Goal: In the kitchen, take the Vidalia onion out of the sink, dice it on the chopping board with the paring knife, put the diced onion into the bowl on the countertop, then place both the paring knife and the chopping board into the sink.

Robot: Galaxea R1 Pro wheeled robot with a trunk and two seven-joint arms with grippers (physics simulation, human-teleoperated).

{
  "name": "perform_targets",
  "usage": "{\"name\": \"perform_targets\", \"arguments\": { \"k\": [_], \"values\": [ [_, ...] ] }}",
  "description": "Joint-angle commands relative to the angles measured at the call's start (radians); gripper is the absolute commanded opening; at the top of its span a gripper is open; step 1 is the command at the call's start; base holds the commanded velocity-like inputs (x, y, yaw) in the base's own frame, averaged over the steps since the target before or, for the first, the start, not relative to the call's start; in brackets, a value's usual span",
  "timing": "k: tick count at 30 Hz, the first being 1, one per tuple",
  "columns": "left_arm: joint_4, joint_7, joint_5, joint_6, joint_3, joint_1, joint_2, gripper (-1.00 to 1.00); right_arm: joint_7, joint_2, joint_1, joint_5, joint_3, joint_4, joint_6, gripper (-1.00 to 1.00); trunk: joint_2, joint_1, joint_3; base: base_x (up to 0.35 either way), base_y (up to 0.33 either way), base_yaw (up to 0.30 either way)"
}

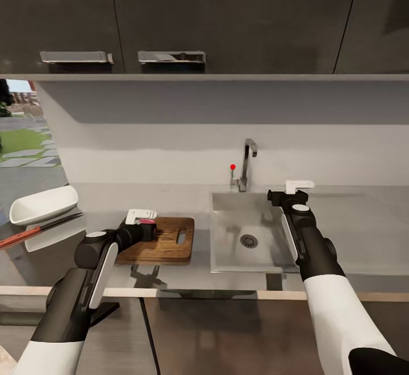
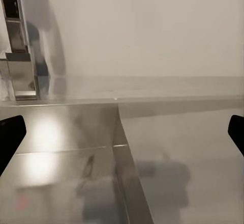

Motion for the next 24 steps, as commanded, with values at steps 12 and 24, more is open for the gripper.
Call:
{"name": "perform_targets", "arguments": {
  "k": [12,24],
  "values": [
    [-0.001,0.001,0.005,0.005,-0.001,-0.001,0.001,-1.00,0.002,0.001,-0.001,0.008,-0.001,-0.001,0.008,1.00,-0.001,0.000,-0.010,0.000,0.000,0.000],
    [-0.001,0.001,0.004,0.005,0.001,-0.001,0.001,-1.00,0.002,0.001,-0.001,0.009,-0.001,-0.001,0.006,1.00,-0.001,0.000,-0.021,0.000,0.000,0.000]
  ]
}}
